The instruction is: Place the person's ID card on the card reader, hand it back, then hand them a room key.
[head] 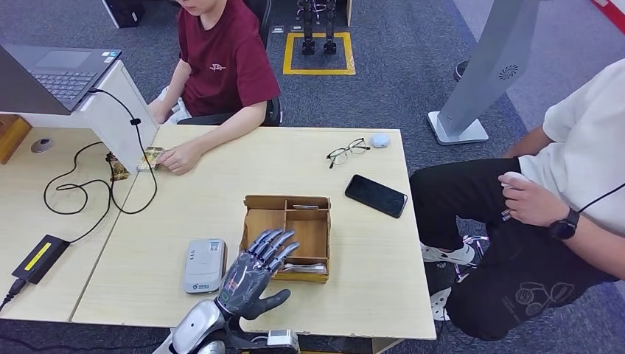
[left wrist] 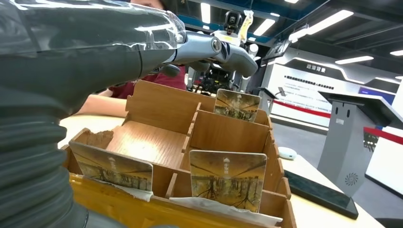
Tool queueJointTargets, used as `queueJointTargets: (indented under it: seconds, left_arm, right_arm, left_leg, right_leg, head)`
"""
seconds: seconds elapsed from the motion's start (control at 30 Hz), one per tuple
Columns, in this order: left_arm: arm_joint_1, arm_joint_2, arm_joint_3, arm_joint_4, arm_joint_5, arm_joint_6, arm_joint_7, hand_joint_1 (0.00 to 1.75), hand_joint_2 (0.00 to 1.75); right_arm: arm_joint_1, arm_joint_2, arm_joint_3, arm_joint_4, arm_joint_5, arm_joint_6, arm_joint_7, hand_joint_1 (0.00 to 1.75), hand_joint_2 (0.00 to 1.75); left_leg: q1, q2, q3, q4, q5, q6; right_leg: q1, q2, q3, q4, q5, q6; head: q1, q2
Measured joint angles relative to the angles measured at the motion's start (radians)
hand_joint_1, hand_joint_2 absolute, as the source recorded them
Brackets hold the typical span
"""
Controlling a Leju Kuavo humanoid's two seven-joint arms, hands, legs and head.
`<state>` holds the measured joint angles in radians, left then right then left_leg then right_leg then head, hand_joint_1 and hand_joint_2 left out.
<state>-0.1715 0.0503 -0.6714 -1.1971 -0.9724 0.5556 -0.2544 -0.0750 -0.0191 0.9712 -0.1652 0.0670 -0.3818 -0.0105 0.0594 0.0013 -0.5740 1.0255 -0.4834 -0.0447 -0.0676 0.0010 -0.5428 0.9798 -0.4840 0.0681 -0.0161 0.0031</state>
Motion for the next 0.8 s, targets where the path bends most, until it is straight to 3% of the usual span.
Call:
queueJointTargets:
  seconds: [0.63, 0.77, 0.8]
  left_arm:
    - [-0.04, -0.011, 0.013, 0.098, -0.024, 0.037, 0.033, 0.0, 1.75]
    - [-0.041, -0.011, 0.019, 0.1, -0.019, 0.037, 0.031, 1.75, 1.75]
    - [-0.041, -0.011, 0.02, 0.1, -0.013, 0.035, 0.028, 1.75, 1.75]
  right_arm:
    - [-0.001, 0.0, 0.0, -0.001, 0.016, 0.003, 0.002, 0.0, 1.75]
    - [-0.001, 0.0, 0.0, -0.001, 0.016, 0.003, 0.002, 0.0, 1.75]
    - [-0.001, 0.0, 0.0, -0.001, 0.016, 0.003, 0.003, 0.0, 1.75]
  left_leg:
    - [0.0, 0.0, 0.0, 0.0, 0.0, 0.0]
    - [0.0, 0.0, 0.0, 0.0, 0.0, 0.0]
    - [0.0, 0.0, 0.0, 0.0, 0.0, 0.0]
  right_leg:
    - [0.0, 0.0, 0.0, 0.0, 0.0, 0.0]
    - [0.0, 0.0, 0.0, 0.0, 0.0, 0.0]
    - [0.0, 0.0, 0.0, 0.0, 0.0, 0.0]
  head:
    - [0.0, 0.0]
    - [0.0, 0.0]
    - [0.0, 0.0]
